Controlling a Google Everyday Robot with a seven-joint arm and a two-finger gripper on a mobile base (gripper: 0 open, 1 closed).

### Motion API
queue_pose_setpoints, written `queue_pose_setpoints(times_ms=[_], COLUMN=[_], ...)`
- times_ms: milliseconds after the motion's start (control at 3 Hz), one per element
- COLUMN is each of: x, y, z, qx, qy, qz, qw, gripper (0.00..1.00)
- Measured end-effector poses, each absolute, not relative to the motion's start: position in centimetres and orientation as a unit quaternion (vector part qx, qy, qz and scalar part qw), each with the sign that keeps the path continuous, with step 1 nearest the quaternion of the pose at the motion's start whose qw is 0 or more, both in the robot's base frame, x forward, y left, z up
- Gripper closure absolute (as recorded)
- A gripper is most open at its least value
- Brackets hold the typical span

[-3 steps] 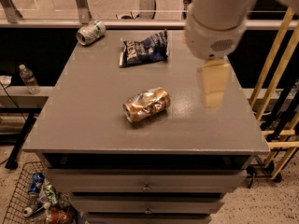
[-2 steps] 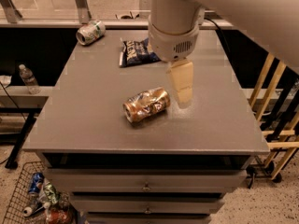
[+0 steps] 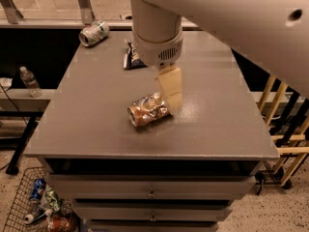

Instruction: Place orange can upright

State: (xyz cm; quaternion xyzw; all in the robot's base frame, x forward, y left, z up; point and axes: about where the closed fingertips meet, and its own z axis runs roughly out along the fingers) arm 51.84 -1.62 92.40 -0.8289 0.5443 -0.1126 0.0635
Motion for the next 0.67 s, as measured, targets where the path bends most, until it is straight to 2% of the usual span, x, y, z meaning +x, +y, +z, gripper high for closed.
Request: queue_pose_setpoints(times_ms=[667], x=[52.6], y=[2.5], z=[88.7], qx=[-0.851], qy=[0.514], qz=[-0.103], qw=[0.035], gripper=[0.0])
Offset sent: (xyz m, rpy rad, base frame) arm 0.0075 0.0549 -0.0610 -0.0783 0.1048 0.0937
